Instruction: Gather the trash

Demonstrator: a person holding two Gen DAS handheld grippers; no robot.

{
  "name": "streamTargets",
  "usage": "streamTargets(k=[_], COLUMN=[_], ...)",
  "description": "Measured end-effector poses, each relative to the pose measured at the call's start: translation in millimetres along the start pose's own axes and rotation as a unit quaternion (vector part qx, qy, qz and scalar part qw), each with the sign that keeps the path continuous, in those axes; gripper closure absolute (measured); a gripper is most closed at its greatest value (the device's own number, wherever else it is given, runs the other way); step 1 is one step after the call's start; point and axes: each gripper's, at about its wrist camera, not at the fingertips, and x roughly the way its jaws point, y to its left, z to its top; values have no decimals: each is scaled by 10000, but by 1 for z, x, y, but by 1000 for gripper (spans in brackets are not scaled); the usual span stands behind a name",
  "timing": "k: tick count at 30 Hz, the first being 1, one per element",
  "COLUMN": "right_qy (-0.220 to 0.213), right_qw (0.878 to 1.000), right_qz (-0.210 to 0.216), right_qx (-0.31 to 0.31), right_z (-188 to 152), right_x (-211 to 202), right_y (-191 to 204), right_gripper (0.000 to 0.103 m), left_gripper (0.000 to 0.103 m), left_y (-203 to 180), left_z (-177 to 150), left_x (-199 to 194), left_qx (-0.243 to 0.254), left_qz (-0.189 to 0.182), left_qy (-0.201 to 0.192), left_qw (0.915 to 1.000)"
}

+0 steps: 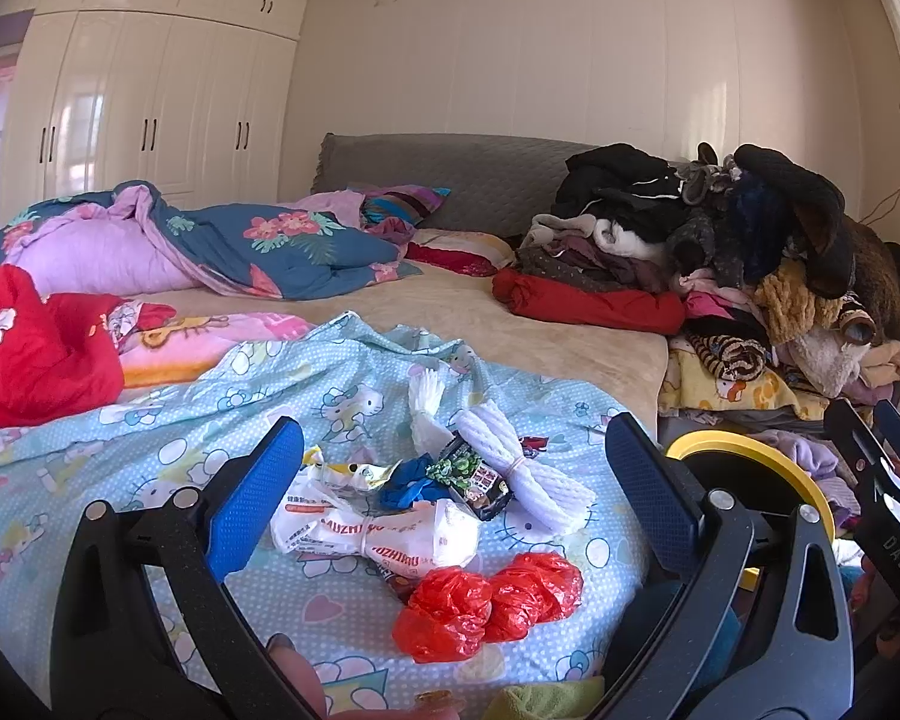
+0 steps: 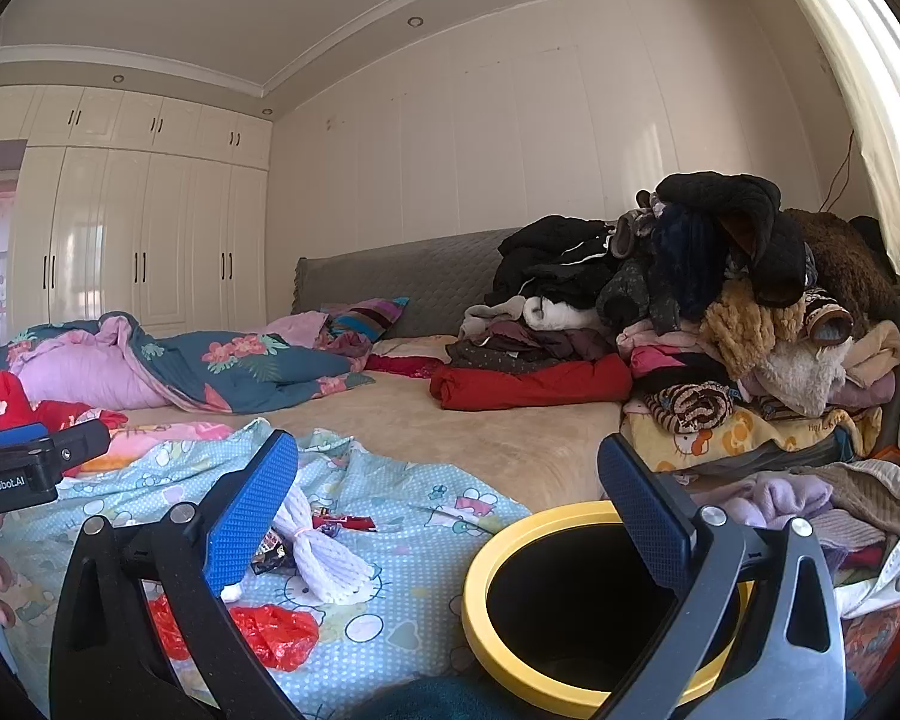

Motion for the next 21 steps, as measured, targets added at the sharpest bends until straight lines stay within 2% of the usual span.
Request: streamTargets(k=[13,21], right_qy=[16,65], right_qw=[10000,9998], right_qz=[11,180], right_qx=[33,9], right_z=[-6,-10], right_x=[3,6], right_y=[0,4], right_gripper=[5,5], left_gripper=[11,11], left_y=[-2,-5], left_z=[-1,0], left_x=[0,-2], left_qx=[2,-2], left_qz=[4,27], left_qy=[-5,8], left_qw=[10000,10000])
